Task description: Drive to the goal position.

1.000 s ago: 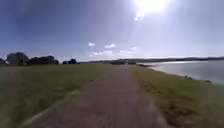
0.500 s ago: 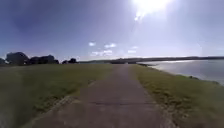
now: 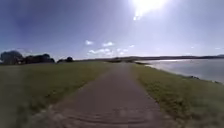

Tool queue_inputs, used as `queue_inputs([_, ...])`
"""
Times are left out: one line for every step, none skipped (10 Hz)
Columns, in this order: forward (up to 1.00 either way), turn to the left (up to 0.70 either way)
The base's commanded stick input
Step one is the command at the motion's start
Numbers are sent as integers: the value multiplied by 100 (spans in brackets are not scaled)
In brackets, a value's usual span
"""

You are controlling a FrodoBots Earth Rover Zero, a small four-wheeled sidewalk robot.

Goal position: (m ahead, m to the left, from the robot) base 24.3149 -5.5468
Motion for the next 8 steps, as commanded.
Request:
queue_inputs([85, 0])
queue_inputs([85, 0])
queue_inputs([85, 0])
queue_inputs([85, 0])
queue_inputs([85, 0])
queue_inputs([85, 0])
queue_inputs([85, 0])
queue_inputs([85, 0])
